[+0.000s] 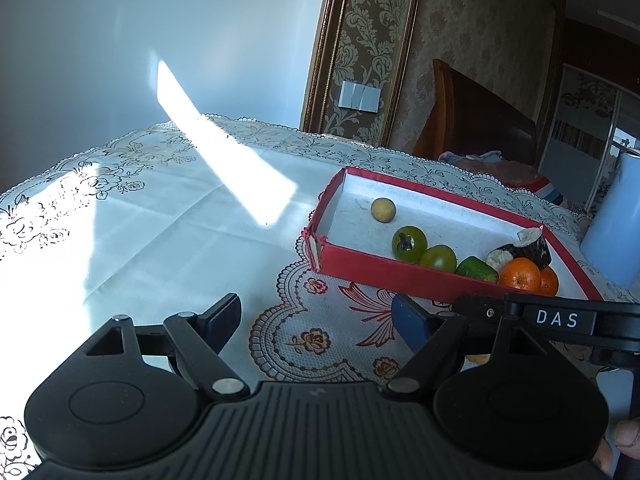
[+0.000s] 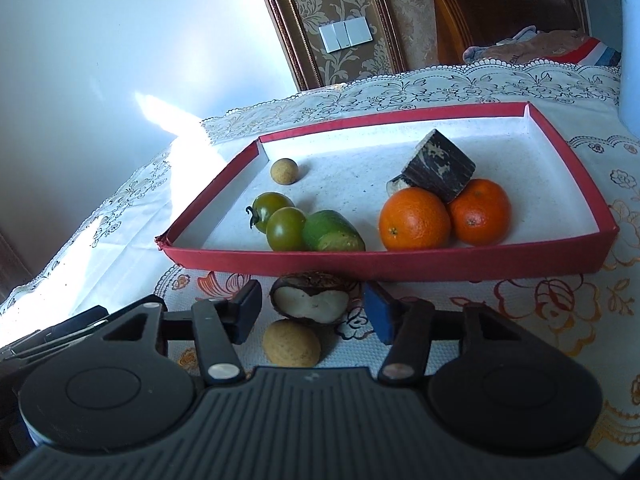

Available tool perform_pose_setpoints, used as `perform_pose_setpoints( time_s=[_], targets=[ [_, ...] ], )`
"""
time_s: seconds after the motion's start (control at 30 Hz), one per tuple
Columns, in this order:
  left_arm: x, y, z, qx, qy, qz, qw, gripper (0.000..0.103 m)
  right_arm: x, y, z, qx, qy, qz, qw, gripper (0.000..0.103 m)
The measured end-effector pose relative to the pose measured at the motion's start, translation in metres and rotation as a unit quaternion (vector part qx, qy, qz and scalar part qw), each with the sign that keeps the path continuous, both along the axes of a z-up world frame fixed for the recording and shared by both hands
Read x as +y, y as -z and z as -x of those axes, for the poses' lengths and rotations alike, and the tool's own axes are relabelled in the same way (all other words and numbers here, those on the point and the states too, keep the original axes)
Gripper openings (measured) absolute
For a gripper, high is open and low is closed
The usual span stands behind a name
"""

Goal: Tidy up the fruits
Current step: 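Close right tool on the white-fleshed eggplant slice beside the tray, then close left tool on another yellow round fruit while right tool holds the eggplant slice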

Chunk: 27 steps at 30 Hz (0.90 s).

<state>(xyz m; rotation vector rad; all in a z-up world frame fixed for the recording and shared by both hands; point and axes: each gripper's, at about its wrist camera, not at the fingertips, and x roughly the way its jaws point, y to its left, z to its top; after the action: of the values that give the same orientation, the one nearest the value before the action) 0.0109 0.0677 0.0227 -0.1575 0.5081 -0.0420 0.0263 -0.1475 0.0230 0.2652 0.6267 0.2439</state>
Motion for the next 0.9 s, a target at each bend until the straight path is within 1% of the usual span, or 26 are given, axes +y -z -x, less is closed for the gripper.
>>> perform_pose_setpoints(
  time_s=[0.07,0.1,0.2,0.43,0.63,0.7,0.83,0.9],
  targets=[
    [-0.001,0.000,0.000,0.000,0.000,-0.001,1.0000,0.082,0.000,0.000,0.000,-0.001,-0.003,-0.001,1.000,0.041],
    [-0.001,0.000,0.000,0.000,-0.001,-0.002,1.0000,0.082,0.001,0.000,0.001,-0.002,-0.004,0.000,1.000,0.040],
    [-0.001,0.000,0.000,0.000,-0.003,-0.003,1.0000,0.082,0.003,0.000,0.002,-0.006,-0.004,0.007,1.000,0.040],
    [-0.001,0.000,0.000,0.001,-0.007,-0.005,1.0000,0.082,-0.003,-0.004,0.008,-0.014,-0.002,-0.008,1.000,0.040],
    [-0.001,0.000,0.000,0.000,-0.006,-0.008,0.9999,0.082,-0.019,-0.010,0.032,-0.037,0.007,-0.011,0.999,0.040],
    [-0.004,-0.001,0.001,-0.001,-0.003,-0.013,0.9999,0.082,-0.028,-0.011,0.043,-0.046,0.016,-0.003,0.999,0.040],
    [-0.012,-0.002,0.003,-0.003,0.006,-0.032,0.9995,0.082,-0.047,-0.013,0.062,-0.057,0.039,0.058,0.996,0.040],
    [-0.021,-0.003,0.006,-0.004,0.021,-0.043,0.9988,0.082,-0.056,-0.013,0.067,-0.056,0.048,0.076,0.994,0.040]
  ],
)
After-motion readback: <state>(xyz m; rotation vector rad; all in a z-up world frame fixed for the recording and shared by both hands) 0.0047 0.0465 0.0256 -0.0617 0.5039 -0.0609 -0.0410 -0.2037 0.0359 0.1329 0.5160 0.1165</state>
